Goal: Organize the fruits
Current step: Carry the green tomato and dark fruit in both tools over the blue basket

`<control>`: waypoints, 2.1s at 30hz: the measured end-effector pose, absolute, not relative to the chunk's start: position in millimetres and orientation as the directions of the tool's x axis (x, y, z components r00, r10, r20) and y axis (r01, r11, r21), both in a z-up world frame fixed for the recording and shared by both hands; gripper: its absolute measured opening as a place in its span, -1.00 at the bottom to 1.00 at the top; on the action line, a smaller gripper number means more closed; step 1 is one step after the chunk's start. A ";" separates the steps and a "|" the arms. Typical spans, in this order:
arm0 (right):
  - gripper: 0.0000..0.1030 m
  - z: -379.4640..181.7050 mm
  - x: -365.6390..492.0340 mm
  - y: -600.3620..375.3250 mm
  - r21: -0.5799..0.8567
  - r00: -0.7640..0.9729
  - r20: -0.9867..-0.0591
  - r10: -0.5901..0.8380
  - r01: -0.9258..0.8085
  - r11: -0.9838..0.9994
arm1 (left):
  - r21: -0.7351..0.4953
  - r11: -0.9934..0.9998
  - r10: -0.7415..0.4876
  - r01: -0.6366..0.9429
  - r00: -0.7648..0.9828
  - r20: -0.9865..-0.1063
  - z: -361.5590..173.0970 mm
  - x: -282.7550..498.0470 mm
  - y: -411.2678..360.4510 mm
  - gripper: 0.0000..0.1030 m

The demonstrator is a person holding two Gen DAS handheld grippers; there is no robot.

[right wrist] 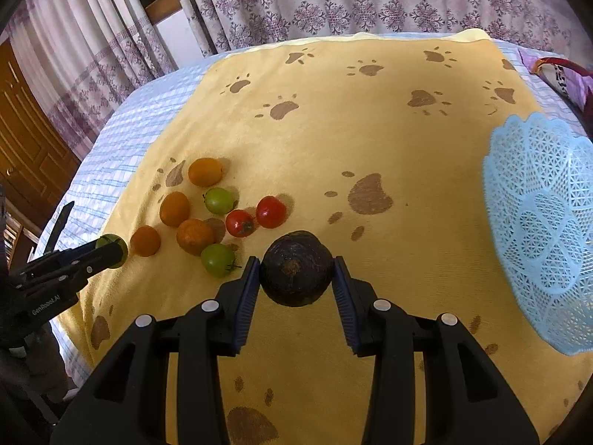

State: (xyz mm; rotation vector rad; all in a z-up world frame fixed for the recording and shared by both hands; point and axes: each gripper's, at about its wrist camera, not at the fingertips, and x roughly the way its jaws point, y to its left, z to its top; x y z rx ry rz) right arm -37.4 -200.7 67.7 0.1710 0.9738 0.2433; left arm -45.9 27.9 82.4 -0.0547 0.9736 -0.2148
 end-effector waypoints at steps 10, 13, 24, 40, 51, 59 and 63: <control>-0.21 80.2 -43.9 -221.3 0.297 0.556 -0.777 0.294 -0.088 0.951 | -0.106 0.966 -0.224 0.235 0.561 -0.797 98.6 -44.2 -0.9 -0.34; -0.21 89.6 -48.1 -236.0 0.293 0.579 -0.767 0.277 -0.069 0.954 | -0.097 0.958 -0.239 0.269 0.565 -0.789 104.3 -43.4 -15.5 -0.34; -0.20 91.7 -61.7 -331.4 0.282 0.636 -0.761 0.130 0.144 0.948 | -0.085 0.901 -0.322 0.425 0.526 -0.787 112.0 -45.8 -89.3 -0.34; -0.20 78.7 -59.8 -394.9 0.216 0.609 -0.792 -0.045 0.347 0.913 | -0.092 0.804 -0.429 0.588 0.465 -0.774 118.2 -23.4 -197.6 -0.34; -0.20 78.3 -59.6 -415.4 0.213 0.615 -0.784 -0.085 0.395 0.894 | -0.095 0.747 -0.463 0.658 0.411 -0.785 107.0 -9.0 -258.9 -0.34; -0.20 79.6 -58.0 -418.1 0.195 0.624 -0.774 -0.109 0.399 0.896 | -0.092 0.732 -0.458 0.675 0.389 -0.799 96.9 3.8 -289.4 -0.34; -0.06 84.7 -58.4 -417.1 0.165 0.638 -0.755 -0.149 0.405 0.899 | -0.095 0.736 -0.450 0.671 0.378 -0.809 93.2 7.3 -296.1 -0.30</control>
